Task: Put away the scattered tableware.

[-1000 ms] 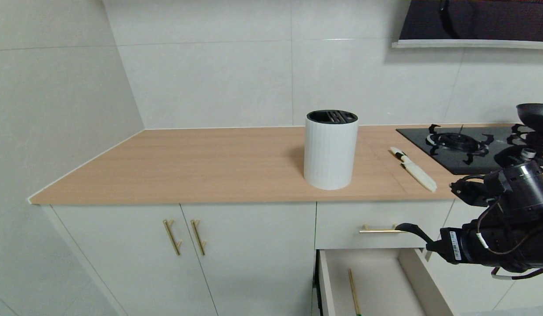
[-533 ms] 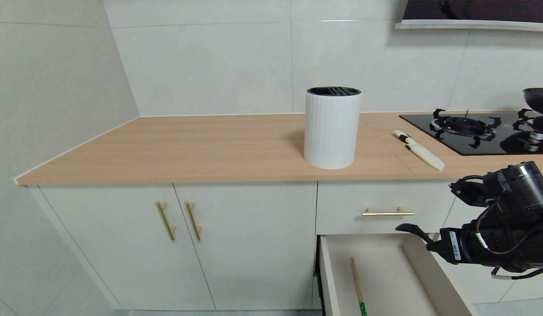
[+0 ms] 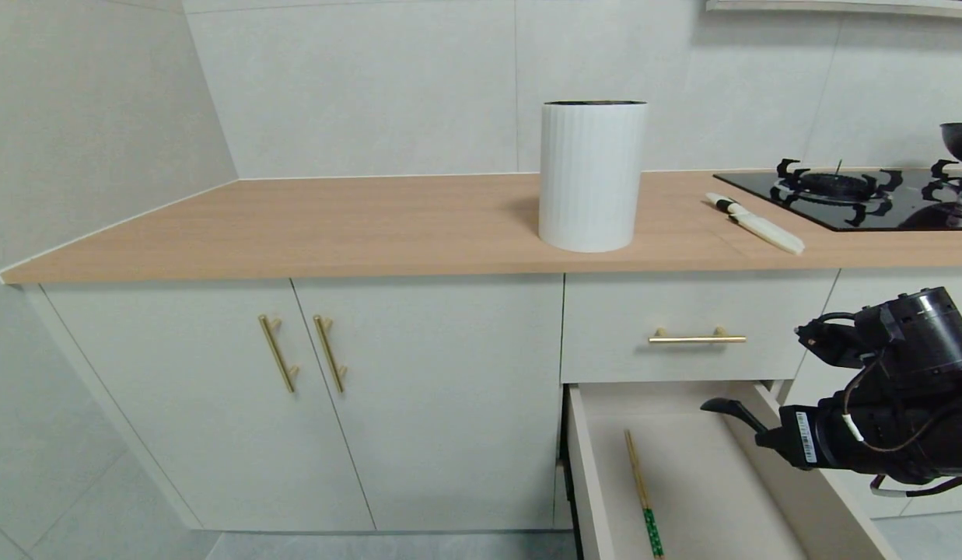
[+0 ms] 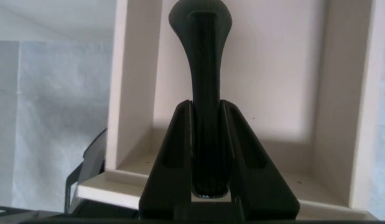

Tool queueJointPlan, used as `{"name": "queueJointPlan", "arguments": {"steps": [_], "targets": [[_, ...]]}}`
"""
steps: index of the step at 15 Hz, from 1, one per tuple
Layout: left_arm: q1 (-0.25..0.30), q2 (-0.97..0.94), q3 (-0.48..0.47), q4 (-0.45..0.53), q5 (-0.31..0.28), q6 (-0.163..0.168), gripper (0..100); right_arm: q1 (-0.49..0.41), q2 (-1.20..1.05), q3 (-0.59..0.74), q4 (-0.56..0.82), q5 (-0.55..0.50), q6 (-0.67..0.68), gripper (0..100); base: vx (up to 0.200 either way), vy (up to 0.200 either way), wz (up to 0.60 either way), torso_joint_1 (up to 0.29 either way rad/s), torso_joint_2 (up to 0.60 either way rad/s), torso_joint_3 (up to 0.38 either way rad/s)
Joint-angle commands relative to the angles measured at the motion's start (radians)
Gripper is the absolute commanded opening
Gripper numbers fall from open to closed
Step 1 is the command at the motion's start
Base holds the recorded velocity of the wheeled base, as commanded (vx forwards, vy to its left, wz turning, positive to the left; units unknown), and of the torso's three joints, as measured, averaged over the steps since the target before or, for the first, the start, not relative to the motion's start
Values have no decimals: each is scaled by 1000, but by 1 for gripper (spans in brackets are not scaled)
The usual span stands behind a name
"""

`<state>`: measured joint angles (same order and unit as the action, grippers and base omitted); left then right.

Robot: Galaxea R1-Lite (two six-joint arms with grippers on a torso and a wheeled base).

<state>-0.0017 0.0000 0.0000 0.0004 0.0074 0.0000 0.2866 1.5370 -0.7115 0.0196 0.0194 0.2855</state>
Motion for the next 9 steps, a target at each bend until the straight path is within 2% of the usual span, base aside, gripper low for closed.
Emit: {"name": "queueJointPlan", "arguments": {"steps": [1, 5, 9], "targets": [[0, 0, 0, 0, 0, 0, 100, 0, 3, 0, 0, 1, 0, 0, 0, 0, 0, -134, 461, 330], [0, 0, 0, 0, 0, 0, 100, 0, 3, 1, 0, 1, 0, 0, 0, 0, 0, -86, 386, 286], [0, 0, 0, 0, 0, 0, 100, 0, 11, 3, 0, 1, 0, 0, 0, 0, 0, -16, 54, 39]]}}
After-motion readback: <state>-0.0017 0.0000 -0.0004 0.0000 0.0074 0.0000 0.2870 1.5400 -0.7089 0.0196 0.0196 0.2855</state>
